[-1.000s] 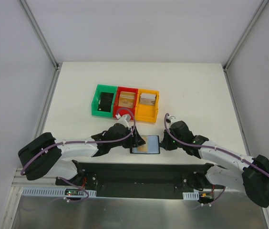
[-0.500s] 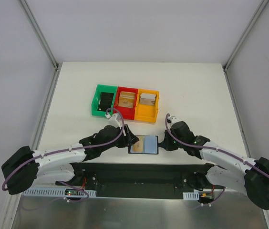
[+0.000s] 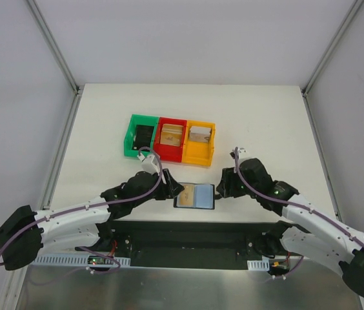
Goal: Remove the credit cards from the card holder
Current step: Remove the credit card from the card holder.
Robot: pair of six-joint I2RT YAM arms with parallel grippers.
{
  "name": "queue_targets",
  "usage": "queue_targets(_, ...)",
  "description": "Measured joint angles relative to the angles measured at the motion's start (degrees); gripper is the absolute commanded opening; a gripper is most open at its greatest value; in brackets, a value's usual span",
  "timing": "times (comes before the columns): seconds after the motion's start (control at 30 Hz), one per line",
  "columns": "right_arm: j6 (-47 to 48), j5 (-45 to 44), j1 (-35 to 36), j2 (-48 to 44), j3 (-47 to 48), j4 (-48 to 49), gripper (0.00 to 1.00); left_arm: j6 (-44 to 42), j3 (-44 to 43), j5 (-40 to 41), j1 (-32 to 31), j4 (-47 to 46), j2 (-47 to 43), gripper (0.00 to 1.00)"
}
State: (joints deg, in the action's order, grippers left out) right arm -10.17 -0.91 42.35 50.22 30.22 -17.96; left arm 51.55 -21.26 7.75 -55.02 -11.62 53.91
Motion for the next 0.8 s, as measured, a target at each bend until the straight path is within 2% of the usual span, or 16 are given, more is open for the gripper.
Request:
queue_targets(0.07,-0.07,1.40,0.00,-0.94,1.09,0.76,0.55,-0.09,0.00,-0.61,0.13,-1.55,1.42,0.55)
queue_targets(0.17,-1.33,5.27,0.00,-1.07,0.46,5.20,0.43,-0.13,0.04,-2.23,0.76,-4.24,4.22,0.50)
queue_targets(0.23,-3.30,8.52,0.00,-0.50,-1.49,10.21,0.41,-0.07,0.11,-3.45,1.16,-6.32,6.40,0.43)
queue_targets(0.5,-8.63,17.99,0.00,8.92,-5.14,22.27,0.42,0.20,0.22,-7.34,1.51,-12.28,13.75,0.19)
queue_targets(0.63,-10.21,19.93,0.00,12.85,-6.47,26.91,0.43,0.17,0.22,-7.78,1.51,-14.69,17.35,0.11)
queue_targets(0.8,-11.93,21.18,0.20,17.07,-6.62,31.12,0.48,0.35,0.22,-7.76,1.51,-15.80,20.94,0.06)
